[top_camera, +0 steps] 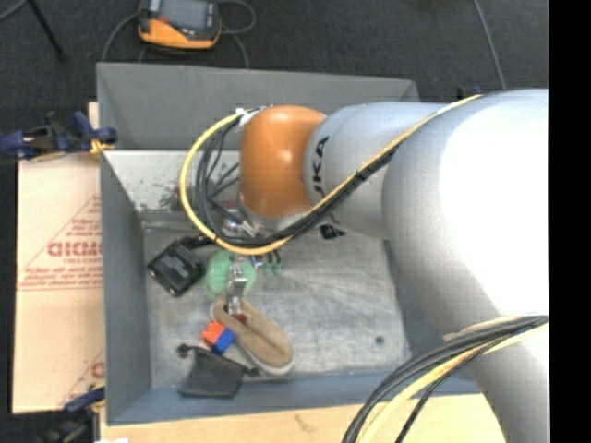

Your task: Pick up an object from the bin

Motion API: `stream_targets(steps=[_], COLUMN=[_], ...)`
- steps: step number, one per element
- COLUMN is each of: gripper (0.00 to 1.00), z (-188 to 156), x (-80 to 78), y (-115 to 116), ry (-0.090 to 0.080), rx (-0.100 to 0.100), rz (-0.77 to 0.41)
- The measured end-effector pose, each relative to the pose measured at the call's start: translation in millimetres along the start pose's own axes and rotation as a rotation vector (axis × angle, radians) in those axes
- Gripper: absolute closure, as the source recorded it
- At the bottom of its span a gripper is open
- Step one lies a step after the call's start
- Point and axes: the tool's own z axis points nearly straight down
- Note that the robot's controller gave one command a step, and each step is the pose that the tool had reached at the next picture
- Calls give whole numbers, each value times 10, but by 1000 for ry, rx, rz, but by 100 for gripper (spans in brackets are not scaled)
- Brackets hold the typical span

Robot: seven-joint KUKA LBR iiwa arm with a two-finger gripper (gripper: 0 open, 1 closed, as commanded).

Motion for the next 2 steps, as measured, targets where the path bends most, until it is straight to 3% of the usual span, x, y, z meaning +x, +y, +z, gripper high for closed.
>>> stream_targets(steps=[1, 2], gripper=[100, 100], z=[7, 7], x=[180, 180], y=[-57, -57], ry=[-6, -6], rx=[-9, -9], rz=[99, 99])
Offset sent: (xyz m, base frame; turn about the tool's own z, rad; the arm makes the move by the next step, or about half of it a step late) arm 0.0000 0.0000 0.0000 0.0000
